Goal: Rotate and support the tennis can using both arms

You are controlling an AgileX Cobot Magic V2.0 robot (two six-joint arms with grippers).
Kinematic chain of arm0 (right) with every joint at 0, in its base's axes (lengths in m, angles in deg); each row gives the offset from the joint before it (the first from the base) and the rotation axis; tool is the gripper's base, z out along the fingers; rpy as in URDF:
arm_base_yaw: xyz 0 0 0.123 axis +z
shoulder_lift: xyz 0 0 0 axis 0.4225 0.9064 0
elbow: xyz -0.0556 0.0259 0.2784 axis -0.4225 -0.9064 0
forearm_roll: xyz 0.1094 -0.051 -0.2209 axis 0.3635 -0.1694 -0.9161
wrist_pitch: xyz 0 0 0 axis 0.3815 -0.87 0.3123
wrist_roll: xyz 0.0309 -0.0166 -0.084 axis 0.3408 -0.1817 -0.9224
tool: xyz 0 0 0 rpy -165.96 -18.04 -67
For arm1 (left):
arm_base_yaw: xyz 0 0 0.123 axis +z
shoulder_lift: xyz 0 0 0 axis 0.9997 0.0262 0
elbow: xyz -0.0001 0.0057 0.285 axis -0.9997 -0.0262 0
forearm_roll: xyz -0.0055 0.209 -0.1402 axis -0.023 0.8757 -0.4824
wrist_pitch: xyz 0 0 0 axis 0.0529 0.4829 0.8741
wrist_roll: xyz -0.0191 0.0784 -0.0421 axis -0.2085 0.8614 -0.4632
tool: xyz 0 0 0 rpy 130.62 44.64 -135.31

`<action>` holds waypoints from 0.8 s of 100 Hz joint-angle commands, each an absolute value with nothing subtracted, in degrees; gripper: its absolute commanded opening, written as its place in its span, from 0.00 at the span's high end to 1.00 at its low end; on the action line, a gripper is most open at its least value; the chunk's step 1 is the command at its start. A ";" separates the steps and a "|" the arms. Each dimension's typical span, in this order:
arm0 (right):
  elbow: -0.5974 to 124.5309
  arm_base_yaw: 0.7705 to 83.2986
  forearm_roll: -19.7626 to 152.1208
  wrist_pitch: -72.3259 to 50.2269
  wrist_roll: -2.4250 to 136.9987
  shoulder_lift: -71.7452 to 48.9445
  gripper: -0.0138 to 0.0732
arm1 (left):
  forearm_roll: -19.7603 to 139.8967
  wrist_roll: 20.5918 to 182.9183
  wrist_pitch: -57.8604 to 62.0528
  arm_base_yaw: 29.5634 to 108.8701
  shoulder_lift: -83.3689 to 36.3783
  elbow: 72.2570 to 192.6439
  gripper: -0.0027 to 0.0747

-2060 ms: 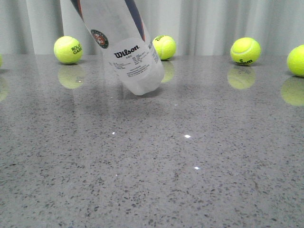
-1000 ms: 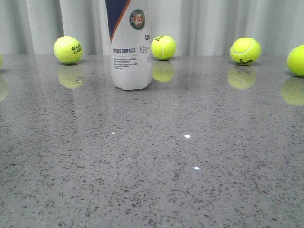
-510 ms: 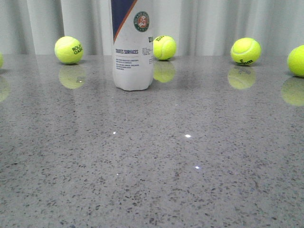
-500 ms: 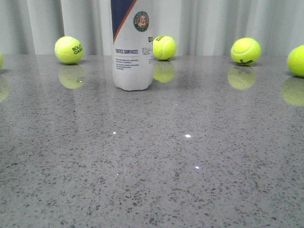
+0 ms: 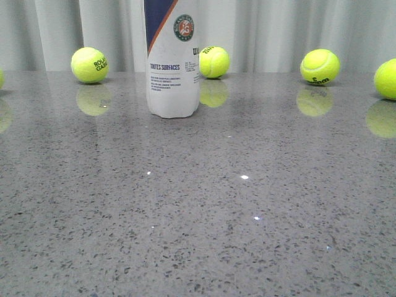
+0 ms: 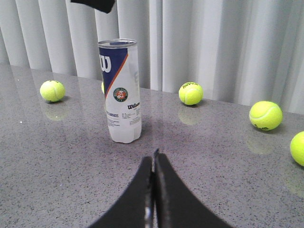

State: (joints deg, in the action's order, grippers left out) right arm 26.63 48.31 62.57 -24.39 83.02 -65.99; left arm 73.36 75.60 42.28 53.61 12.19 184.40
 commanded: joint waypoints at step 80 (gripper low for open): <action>27.90 47.93 62.50 -20.28 82.77 -65.35 0.91 | 78.05 75.72 24.00 56.25 -34.90 126.42 0.99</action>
